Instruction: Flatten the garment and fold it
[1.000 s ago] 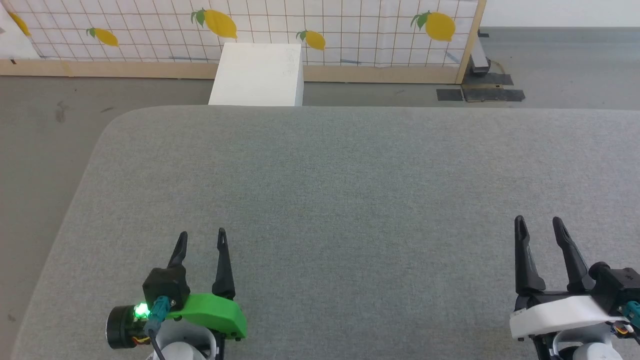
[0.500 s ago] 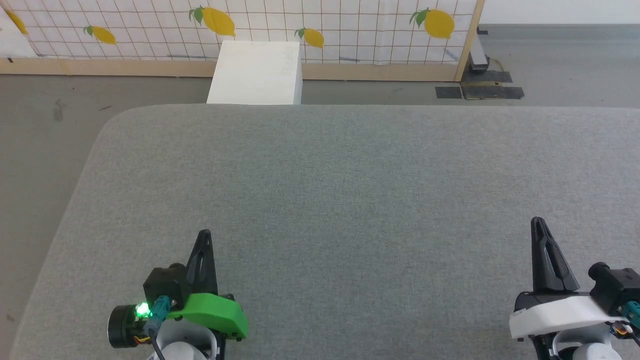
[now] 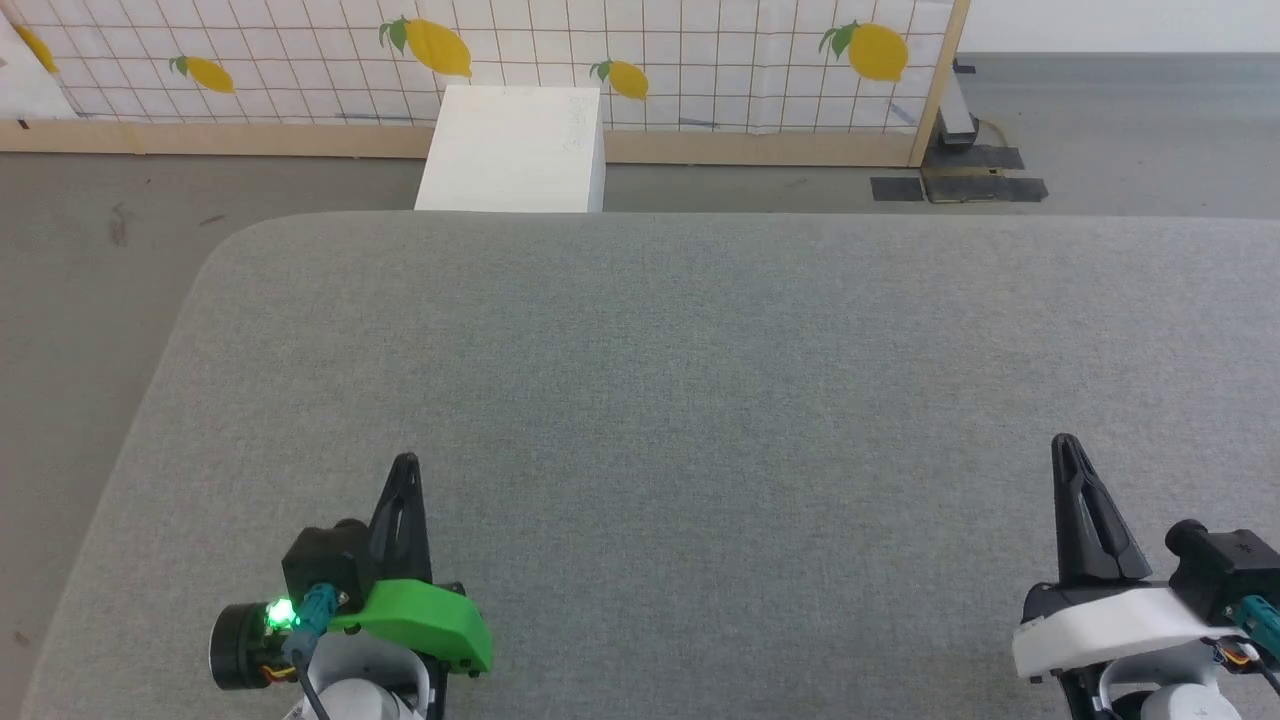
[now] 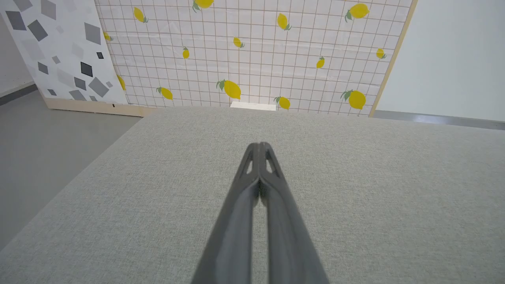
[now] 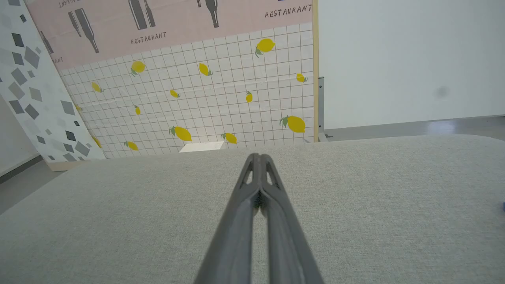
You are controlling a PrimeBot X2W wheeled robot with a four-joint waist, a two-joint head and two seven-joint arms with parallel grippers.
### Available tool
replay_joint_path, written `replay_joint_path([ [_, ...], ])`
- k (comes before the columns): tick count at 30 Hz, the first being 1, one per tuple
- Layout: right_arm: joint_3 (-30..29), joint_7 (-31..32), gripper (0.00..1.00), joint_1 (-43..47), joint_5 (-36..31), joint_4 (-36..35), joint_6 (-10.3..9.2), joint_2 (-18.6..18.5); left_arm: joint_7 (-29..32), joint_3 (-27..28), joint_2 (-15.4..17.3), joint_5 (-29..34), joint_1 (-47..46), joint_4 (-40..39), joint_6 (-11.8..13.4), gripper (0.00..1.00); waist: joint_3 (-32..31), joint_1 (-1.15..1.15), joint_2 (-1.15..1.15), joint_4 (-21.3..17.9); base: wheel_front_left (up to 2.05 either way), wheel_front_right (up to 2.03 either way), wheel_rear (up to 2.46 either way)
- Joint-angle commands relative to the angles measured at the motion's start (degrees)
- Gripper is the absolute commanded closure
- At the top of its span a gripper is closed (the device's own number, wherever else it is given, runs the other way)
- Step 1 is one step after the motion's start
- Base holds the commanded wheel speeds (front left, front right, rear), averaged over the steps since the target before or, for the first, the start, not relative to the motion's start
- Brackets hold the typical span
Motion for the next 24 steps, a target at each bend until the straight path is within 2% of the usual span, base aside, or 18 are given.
replay_joint_path([
  [1,0.2,0.5,1.0,0.0,-0.6,-0.4,-0.02,0.0,0.3,0.3,-0.1,0.7,0.6,-0.5,-0.3,1.0,0.0,0.0,0.0,0.0,0.0,0.0,0.0],
  [24,1.2,3.1,1.0,0.0,-2.7,-1.7,-0.04,0.0,2.9,1.5,-0.1,2.4,1.3,-2.8,-1.3,1.0,-0.5,0.0,0.0,0.1,0.0,0.0,0.0],
])
